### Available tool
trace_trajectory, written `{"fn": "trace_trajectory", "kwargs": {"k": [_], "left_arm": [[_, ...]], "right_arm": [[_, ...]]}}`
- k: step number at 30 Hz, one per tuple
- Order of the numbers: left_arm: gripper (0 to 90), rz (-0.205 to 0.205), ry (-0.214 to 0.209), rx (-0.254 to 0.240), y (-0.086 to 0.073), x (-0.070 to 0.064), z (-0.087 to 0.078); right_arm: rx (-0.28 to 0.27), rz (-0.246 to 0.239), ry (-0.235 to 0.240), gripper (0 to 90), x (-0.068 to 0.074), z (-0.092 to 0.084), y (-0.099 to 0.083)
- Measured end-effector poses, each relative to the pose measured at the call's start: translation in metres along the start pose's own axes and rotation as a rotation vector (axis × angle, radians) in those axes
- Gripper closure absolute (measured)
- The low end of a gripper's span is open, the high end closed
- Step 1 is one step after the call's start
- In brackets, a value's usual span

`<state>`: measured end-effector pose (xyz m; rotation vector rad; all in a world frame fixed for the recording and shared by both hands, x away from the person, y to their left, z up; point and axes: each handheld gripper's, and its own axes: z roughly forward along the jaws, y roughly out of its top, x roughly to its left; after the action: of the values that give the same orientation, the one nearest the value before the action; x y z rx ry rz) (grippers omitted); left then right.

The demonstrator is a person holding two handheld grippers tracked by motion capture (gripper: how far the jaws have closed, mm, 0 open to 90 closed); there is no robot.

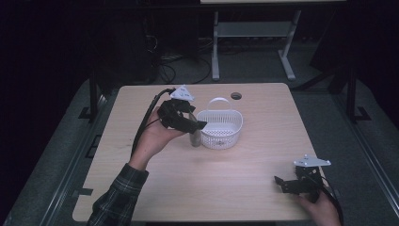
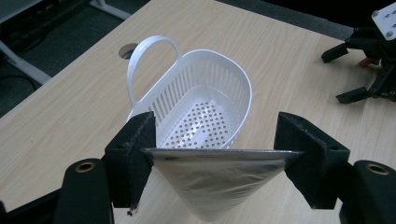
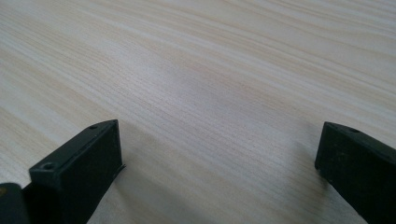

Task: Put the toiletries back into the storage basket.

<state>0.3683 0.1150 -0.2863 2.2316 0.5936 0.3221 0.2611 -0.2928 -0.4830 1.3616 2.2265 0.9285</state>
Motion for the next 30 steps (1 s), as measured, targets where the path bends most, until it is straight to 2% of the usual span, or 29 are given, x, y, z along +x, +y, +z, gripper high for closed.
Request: {"fn": "trace_trajectory", "kwargs": {"k": [30], "left_arm": [[29.8,0.018,0.001,-0.018,0.027,0.004,-0.006]], "right_arm": [[-0.001,0.0,-0.001,0.0,0.0,0.0,0.0]]}}
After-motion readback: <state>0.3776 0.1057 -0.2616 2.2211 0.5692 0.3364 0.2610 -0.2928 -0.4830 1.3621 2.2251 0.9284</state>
